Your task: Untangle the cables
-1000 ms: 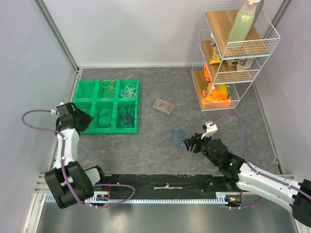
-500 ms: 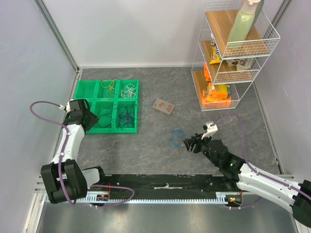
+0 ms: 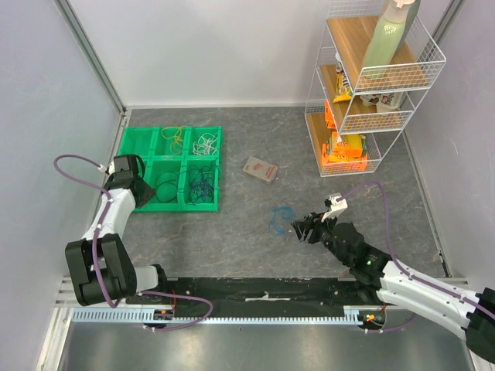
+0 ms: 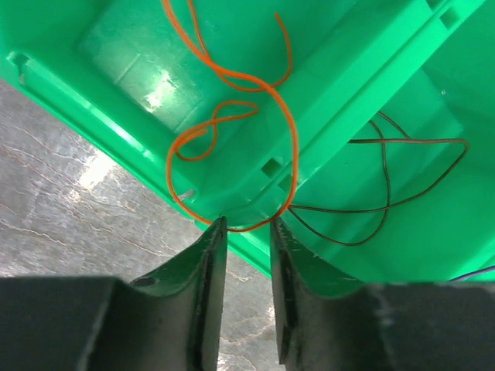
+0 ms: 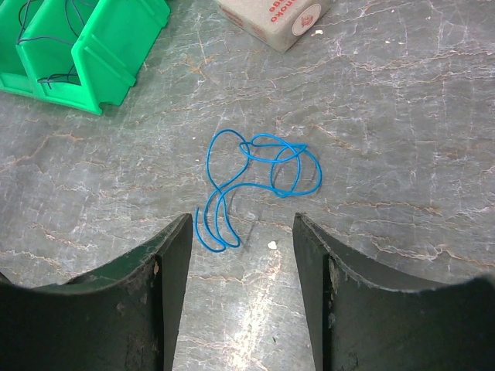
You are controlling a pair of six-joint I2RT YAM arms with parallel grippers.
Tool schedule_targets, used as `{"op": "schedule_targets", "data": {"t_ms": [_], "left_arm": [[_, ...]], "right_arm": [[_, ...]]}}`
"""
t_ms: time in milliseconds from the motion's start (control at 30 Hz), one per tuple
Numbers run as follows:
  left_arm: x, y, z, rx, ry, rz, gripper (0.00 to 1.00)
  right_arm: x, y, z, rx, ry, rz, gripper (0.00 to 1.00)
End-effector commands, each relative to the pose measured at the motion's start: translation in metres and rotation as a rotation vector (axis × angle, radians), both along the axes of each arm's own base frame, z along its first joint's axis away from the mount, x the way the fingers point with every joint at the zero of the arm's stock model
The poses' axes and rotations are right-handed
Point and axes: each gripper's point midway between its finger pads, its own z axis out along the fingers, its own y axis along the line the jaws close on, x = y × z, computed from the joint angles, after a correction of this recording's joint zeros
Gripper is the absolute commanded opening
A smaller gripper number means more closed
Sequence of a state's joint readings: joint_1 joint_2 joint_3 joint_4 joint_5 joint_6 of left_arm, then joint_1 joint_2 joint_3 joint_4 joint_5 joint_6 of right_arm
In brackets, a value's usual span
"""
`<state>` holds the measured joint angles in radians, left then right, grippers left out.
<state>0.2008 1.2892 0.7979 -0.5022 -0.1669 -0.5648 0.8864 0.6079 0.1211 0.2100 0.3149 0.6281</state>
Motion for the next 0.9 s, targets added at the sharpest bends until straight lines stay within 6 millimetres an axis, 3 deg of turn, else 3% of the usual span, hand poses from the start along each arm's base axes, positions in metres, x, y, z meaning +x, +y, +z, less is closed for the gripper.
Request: {"op": "schedule_targets", "data": {"t_ms": [0, 200, 567, 700, 867], "left_arm": [[0.016, 0.009, 0.021, 0.06, -0.062, -0.021, 0.28], [0.018, 0.009, 0.028, 0.072, -0.089, -0.04, 0.03], [0.039, 0.017, 0.077, 0.163, -0.232, -0.103, 0.02], [0.059, 0.021, 0.099, 0.173, -0.303, -0.111, 0.02], [0.086, 0.031, 0.11, 0.184, -0.328, -0.104, 0.02]], "right_arm": [[0.003, 0.0, 0.008, 0.032, -0.022, -0.014, 0.62], [0.002, -0.001, 0.008, 0.035, -0.025, -0.016, 0.62], [0.003, 0.0, 0.007, 0.029, -0.02, -0.014, 0.62], [0.003, 0.0, 0.008, 0.032, -0.022, -0.014, 0.62], [0.003, -0.001, 0.008, 0.035, -0.025, -0.017, 0.62]]}}
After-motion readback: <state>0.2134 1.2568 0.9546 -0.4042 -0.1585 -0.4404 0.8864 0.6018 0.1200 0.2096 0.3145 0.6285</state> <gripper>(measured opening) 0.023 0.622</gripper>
